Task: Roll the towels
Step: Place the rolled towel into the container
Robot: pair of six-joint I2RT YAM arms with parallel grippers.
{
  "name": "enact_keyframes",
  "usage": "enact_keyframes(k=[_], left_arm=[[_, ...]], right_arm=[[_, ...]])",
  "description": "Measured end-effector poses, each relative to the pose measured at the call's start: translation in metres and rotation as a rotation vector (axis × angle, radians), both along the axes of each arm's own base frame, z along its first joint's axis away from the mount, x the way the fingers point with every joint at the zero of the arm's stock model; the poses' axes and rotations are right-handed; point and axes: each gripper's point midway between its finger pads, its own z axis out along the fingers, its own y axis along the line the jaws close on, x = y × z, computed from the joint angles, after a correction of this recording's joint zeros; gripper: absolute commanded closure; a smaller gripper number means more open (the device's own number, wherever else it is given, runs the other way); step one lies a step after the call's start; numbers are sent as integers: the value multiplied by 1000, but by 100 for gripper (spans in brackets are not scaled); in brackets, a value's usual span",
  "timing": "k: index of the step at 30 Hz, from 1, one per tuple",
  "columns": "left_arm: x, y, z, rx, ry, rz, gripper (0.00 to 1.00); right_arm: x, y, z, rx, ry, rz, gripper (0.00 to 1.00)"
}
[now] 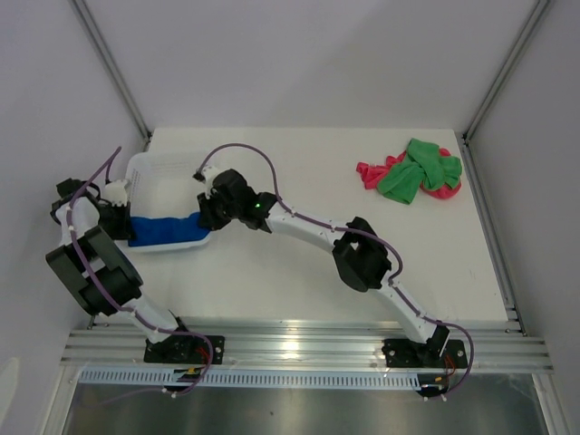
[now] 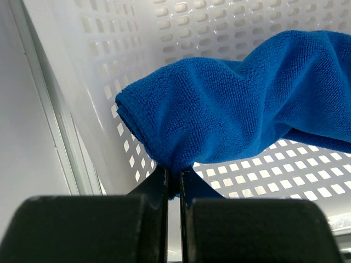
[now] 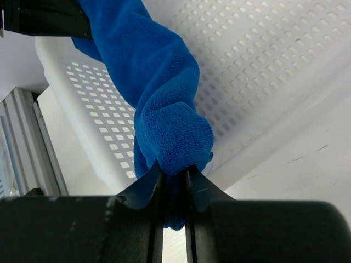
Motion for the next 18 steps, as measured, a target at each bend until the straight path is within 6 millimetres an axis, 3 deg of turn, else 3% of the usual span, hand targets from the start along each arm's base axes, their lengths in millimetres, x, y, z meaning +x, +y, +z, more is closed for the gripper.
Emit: enact_keyframes(k=[7, 10, 13, 15, 16, 18], left_arm=[[-10, -2, -3, 7, 47, -11, 99], [-13, 4, -4, 38, 69, 1, 98], [-14, 12, -4, 72, 84, 14, 86], [-12, 15, -5, 82, 89, 18, 78], [-11, 15, -6, 90, 91, 17, 73], [-10, 15, -6, 97, 93, 14, 71]], right_arm=[[-6, 0, 0, -14, 15, 12, 89], [-5, 8, 2, -17, -5, 6, 88], [-1, 20, -4, -13, -28, -9, 87], [0, 26, -8, -6, -40, -17, 80], [0, 27, -7, -5, -45, -22, 67], [-1, 30, -5, 3, -52, -26, 57]])
